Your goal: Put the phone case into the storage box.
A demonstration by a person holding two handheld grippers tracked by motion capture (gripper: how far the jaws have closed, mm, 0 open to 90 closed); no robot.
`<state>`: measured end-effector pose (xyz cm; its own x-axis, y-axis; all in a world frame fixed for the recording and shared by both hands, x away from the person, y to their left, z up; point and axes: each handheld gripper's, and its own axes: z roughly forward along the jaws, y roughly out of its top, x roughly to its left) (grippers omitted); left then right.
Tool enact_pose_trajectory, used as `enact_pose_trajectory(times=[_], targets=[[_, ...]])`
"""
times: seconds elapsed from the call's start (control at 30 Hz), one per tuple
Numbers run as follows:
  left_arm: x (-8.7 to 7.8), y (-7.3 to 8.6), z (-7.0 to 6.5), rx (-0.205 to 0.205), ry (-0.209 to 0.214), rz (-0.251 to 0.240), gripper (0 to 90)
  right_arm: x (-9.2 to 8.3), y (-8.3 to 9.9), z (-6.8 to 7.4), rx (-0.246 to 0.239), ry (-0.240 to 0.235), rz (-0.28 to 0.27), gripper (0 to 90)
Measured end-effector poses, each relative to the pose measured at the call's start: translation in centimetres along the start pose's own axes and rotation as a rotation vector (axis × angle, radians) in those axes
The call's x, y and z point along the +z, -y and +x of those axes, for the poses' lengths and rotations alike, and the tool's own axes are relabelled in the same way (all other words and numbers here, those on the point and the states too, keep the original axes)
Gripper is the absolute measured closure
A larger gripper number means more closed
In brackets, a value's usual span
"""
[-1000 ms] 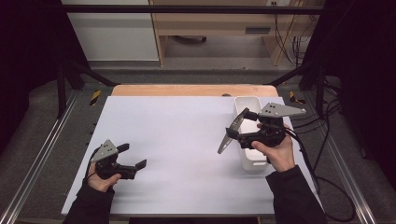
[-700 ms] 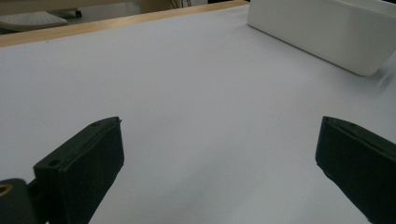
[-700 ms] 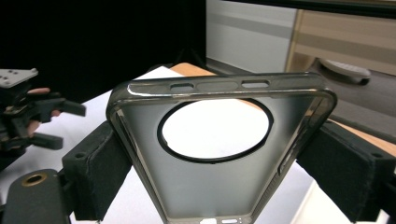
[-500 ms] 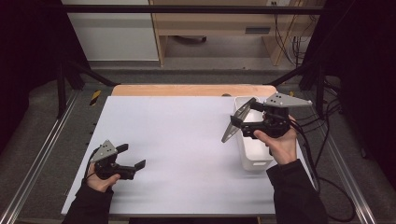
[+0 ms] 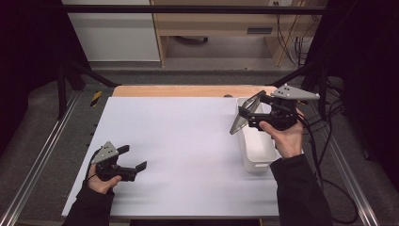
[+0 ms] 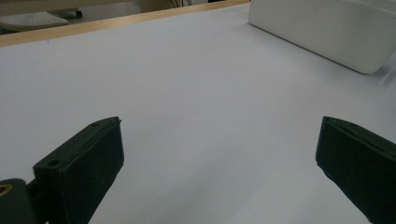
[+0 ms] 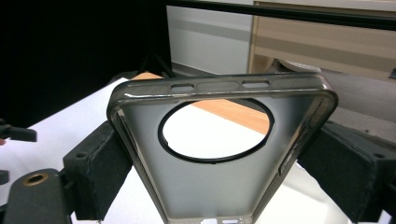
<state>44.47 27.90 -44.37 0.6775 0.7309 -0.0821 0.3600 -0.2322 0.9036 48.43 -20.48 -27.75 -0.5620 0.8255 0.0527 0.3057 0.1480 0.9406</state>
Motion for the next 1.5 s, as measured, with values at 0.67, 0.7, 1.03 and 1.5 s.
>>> enact_pose_trajectory(times=[0.67, 0.7, 1.03, 1.5], targets=[[0.2, 0.1, 0.1, 0.007, 0.006, 0.008, 0.6, 2.1, -1.1, -3.0, 0.049, 0.177, 0.015, 12.0], [0.2, 0.1, 0.1, 0.006, 0.007, 0.008, 0.5, 2.3, -1.2, -3.2, 0.052, 0.187, 0.017, 12.0], [0.3, 0.1, 0.1, 0.014, 0.009, 0.012, 0.5, 3.9, -1.7, -4.2, 0.057, 0.243, 0.043, 11.9], [0.5, 0.1, 0.0, 0.02, 0.013, 0.015, 0.5, 6.7, -1.3, -5.5, 0.097, 0.334, 0.077, 11.8]])
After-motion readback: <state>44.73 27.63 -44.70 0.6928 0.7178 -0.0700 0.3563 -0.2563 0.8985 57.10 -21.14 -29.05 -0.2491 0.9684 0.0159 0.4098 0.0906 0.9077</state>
